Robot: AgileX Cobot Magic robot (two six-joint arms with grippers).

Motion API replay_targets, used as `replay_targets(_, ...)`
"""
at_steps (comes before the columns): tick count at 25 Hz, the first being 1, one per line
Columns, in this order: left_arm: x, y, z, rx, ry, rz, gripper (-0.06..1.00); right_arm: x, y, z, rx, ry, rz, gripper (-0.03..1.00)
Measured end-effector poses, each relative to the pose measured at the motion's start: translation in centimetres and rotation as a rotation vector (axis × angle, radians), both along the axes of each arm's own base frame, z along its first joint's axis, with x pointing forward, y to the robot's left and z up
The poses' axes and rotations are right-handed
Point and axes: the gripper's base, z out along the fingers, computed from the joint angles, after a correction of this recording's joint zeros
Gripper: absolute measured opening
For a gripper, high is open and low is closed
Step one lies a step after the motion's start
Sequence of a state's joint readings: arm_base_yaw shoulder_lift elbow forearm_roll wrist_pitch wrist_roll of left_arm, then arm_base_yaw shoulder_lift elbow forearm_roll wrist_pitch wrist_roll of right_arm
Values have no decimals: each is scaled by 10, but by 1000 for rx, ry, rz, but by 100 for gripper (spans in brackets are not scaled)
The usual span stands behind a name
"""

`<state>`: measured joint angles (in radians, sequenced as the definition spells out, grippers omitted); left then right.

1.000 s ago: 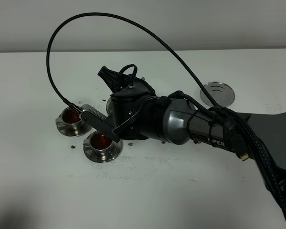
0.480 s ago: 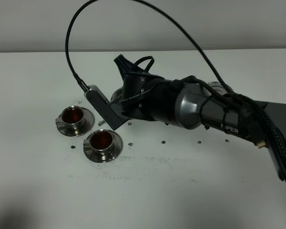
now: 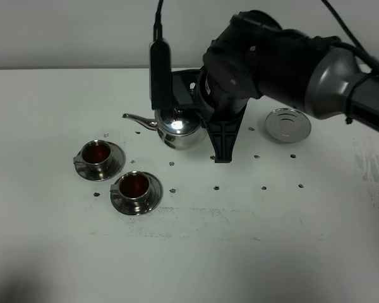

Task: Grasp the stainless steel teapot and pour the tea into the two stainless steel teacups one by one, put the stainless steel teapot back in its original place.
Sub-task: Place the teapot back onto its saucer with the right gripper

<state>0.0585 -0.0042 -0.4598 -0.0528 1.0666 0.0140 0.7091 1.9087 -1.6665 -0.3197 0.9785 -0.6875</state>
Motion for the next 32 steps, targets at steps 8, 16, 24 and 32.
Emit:
replay_targets(8,0,0,0,0,0,0,36,-39,-15,-9,266,176,-301,18)
replay_targets(16,0,0,0,0,0,0,36,-65,-25,-70,370,317,-467,18)
replay_targets(24,0,0,0,1,0,-1,36,-68,-26,-96,437,317,-524,18)
replay_targets(32,0,0,0,1,-1,-1,36,-64,-23,-129,380,365,-571,18)
